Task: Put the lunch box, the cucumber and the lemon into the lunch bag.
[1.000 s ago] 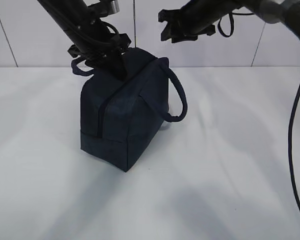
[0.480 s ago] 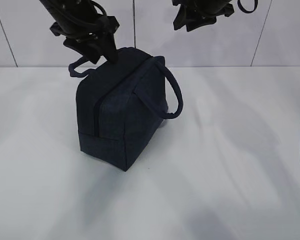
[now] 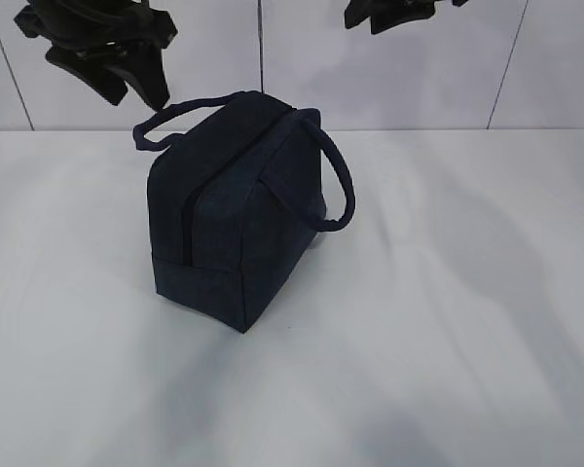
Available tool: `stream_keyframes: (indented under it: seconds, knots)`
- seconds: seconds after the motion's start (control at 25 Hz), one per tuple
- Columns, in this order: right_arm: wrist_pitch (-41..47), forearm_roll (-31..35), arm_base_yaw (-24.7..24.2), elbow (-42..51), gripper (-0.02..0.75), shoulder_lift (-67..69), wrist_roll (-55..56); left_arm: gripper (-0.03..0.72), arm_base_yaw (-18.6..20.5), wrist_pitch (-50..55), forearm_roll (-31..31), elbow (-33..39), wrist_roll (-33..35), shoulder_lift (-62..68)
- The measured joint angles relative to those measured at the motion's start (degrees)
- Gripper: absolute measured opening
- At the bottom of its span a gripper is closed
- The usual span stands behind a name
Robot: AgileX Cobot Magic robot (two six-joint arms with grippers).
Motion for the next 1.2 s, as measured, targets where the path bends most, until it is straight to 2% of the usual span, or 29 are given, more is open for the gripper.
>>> stream_keyframes:
  seconds: [0.24,0.56,0.72,1.04,1.2]
  knots:
    - [0.03,-0.63,0.0,12.1,0.317,-11.08,-0.36,0.396,0.0,0.09,2.08,5.52,-0.22,-9.17]
    - [0.03,-6.89,0.0,35.98,0.317,-30.83,-3.18,0.352,0.0,0.36,2.3,11.49,-0.39,-21.55]
    - [0.03,-11.53,0.0,44.59,0.317,-42.45,-5.39,0.342,0.0,0.68,2.68,14.56,-0.48,-24.82]
    - [0.12,-22.75,0.0,56.76,0.317,-61.3,-7.31,0.326,0.0,0.68,-3.09,19.61,-0.48,-29.83]
    - [0.12,-24.44,0.0,64.67,0.317,-71.13,-7.31,0.306,0.0,0.79,-3.59,23.66,-0.48,-33.7]
